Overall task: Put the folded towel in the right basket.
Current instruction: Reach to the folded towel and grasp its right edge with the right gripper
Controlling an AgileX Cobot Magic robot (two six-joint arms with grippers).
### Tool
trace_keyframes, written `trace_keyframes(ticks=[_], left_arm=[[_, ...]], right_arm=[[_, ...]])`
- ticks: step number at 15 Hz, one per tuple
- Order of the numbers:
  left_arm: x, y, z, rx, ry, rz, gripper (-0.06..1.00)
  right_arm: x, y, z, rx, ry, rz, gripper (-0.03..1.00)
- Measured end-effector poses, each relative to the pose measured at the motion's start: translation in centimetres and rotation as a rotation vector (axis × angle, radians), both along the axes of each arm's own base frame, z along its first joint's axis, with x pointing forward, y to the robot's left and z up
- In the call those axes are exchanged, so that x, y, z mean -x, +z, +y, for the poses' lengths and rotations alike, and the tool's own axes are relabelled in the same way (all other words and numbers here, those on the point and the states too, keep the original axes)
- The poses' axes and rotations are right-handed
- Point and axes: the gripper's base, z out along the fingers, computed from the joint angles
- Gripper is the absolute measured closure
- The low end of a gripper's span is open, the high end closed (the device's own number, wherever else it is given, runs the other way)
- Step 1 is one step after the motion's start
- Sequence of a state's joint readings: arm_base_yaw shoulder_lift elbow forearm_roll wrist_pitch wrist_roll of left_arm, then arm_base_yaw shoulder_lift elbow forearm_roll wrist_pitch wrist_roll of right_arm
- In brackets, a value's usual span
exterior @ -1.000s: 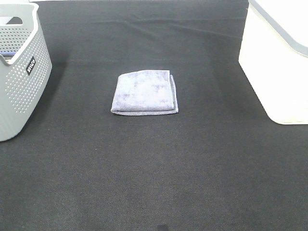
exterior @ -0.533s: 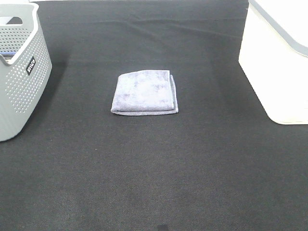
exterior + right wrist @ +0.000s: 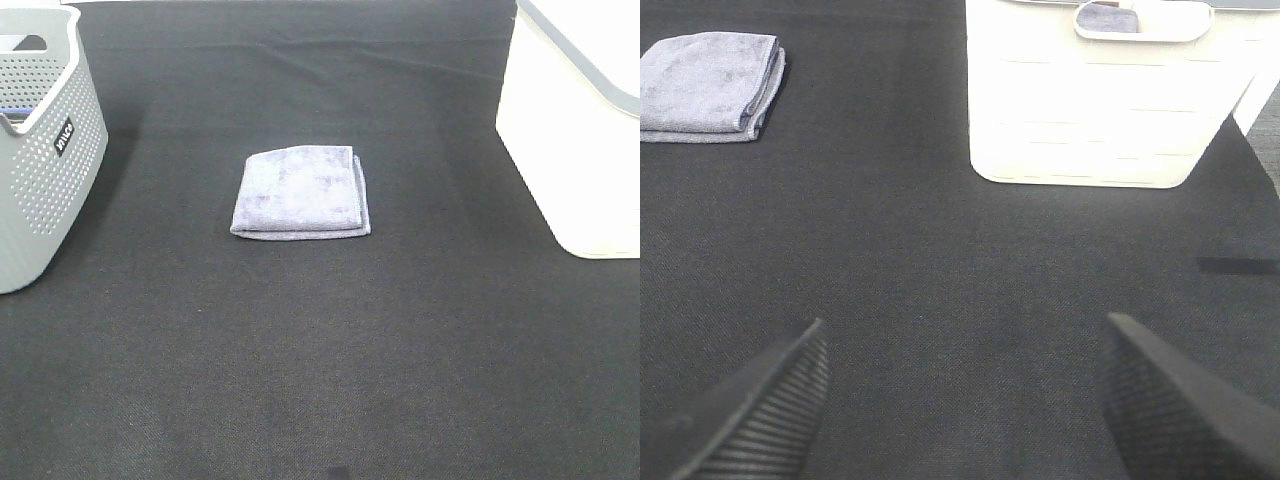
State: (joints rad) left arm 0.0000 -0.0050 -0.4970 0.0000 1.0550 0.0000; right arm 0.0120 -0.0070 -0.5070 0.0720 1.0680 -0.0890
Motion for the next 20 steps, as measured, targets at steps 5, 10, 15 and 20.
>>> trace_keyframes(ticks=[5, 10, 15, 20], left_arm=[[0.0, 0.0, 0.0, 0.0, 0.0, 0.0, -0.03], [0.0, 0.0, 0.0, 0.0, 0.0, 0.0, -0.03], [0.0, 0.0, 0.0, 0.0, 0.0, 0.0, -0.03], [0.0, 0.0, 0.0, 0.0, 0.0, 0.0, -0.03]], right_arm=[[0.0, 0.0, 0.0, 0.0, 0.0, 0.0, 0.26], [0.0, 0.0, 0.0, 0.0, 0.0, 0.0, 0.26], [0.0, 0.0, 0.0, 0.0, 0.0, 0.0, 0.26], [0.0, 0.0, 0.0, 0.0, 0.0, 0.0, 0.26]])
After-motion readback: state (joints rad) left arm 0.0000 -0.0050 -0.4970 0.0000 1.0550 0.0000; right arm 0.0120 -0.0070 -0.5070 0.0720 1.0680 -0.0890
